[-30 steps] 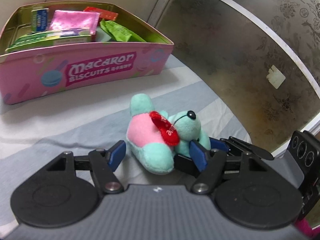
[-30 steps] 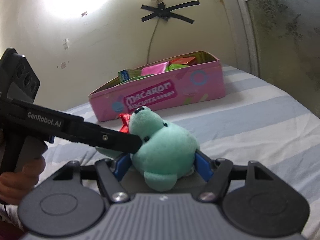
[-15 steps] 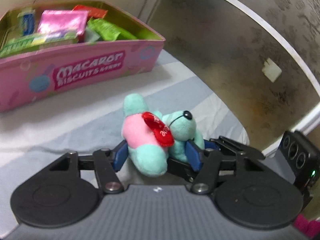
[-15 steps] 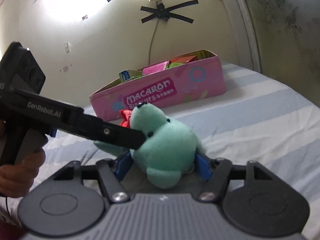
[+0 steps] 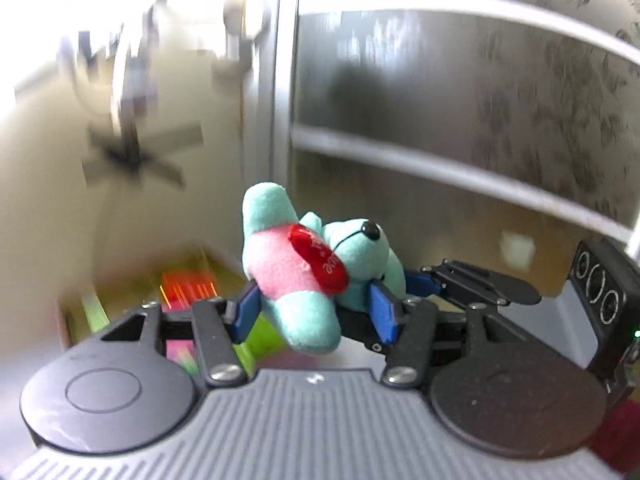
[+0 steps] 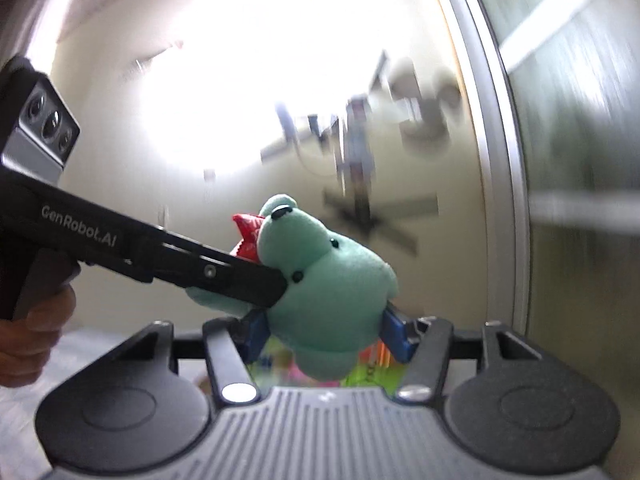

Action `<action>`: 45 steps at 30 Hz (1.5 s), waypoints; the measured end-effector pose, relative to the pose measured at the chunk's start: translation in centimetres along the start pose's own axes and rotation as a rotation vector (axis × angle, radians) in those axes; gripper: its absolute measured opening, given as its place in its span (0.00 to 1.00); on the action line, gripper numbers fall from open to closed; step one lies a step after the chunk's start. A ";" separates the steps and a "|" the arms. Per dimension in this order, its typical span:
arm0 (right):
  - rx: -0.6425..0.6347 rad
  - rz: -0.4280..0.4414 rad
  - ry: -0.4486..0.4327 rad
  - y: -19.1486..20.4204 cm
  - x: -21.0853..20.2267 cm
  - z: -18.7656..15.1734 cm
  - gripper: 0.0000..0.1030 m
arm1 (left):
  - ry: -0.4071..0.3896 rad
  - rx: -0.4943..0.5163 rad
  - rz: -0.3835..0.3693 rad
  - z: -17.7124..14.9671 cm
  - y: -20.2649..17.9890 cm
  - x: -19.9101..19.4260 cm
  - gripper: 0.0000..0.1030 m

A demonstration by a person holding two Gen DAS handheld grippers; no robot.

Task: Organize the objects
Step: 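Lower the teal plush toy into the pink tin and open both grippers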

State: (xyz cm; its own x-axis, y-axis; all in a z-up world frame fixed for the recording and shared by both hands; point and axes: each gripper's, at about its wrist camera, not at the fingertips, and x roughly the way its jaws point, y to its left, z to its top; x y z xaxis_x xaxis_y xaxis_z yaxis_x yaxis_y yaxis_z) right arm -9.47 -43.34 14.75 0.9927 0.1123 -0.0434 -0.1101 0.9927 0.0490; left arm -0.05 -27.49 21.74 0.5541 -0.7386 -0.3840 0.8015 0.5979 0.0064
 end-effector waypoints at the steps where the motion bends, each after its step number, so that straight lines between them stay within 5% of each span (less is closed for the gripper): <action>1: -0.038 -0.005 -0.034 0.0 0.9 1.7 0.54 | -0.037 0.041 0.031 1.7 -0.1 -0.6 0.58; 6: -0.143 -0.016 -0.162 -0.7 5.3 10.0 0.54 | -0.142 0.179 0.154 9.9 0.0 -1.7 0.58; 9: -0.108 -0.003 -0.164 -1.7 8.4 10.5 0.54 | -0.171 0.165 0.194 11.3 1.6 -0.2 0.58; 12: -0.035 0.023 -0.081 -2.8 12.6 6.9 0.55 | -0.141 0.098 0.212 8.3 4.1 3.4 0.58; 19: 0.048 0.033 0.231 -5.6 21.7 -2.8 0.55 | 0.077 0.012 0.243 0.8 8.9 14.0 0.58; 26: 0.030 0.047 0.466 -5.8 26.3 -6.7 0.55 | 0.207 -0.085 0.270 -2.5 12.1 19.7 0.58; 45: -0.075 0.005 0.533 -3.8 27.9 -6.9 0.61 | 0.268 -0.095 0.402 -3.4 12.3 20.2 0.58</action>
State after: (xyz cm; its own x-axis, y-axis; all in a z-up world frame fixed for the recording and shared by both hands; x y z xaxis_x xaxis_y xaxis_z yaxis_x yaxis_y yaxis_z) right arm 18.32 -43.71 6.43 0.8318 0.1046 -0.5451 -0.1374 0.9903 -0.0197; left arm 20.25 -33.99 10.87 0.7282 -0.3444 -0.5926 0.5048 0.8543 0.1237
